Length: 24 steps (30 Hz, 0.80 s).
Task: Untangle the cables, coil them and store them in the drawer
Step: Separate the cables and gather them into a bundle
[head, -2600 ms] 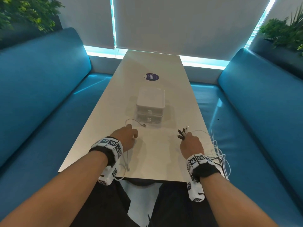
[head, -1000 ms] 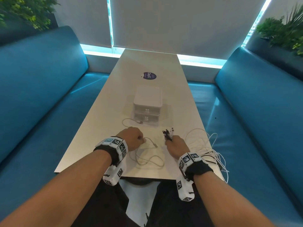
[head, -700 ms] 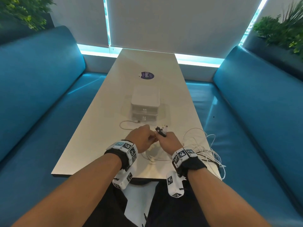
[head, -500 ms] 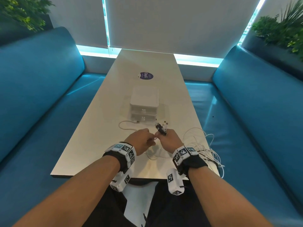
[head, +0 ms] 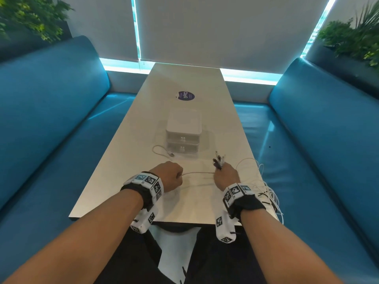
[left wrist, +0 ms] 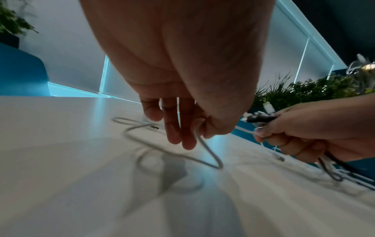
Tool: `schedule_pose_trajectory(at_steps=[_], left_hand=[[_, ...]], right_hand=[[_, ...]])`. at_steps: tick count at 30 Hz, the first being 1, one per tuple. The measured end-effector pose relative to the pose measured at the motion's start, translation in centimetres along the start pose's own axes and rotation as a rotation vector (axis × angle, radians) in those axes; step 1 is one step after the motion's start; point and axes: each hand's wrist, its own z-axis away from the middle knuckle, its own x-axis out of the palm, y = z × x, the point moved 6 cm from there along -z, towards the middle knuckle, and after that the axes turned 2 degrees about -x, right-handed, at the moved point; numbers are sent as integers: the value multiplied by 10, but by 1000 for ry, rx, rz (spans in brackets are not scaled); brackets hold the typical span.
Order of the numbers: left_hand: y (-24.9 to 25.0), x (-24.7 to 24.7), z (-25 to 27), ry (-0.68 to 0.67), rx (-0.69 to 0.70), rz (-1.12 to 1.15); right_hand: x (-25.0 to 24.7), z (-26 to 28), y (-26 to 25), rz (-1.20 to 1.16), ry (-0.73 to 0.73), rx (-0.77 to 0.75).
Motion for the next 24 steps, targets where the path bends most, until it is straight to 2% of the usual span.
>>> schedule_pose_trajectory(at_steps=[3, 5, 9, 11, 14, 18, 24], left_hand=[[-22, 5, 3, -47, -17, -16], [-19, 7, 6, -63, 21, -56], [23, 15, 9, -62, 137, -422], [37, 22, 7, -74, 153, -503], [44, 27, 5, -93, 143, -499], [32, 27, 6, -105, 96, -460], [22, 30, 4, -118, 87, -388]], right_hand=[[-14, -4, 16, -2, 57, 20], [-14, -3, 15, 6, 30, -25], [8, -2, -1, -123, -89, -100], [22, -6, -5, -215, -165, -128], [26, -2, -11, -465, -192, -104], [27, 4, -16, -623, -247, -85], [10, 6, -30, -976, -180, -80]])
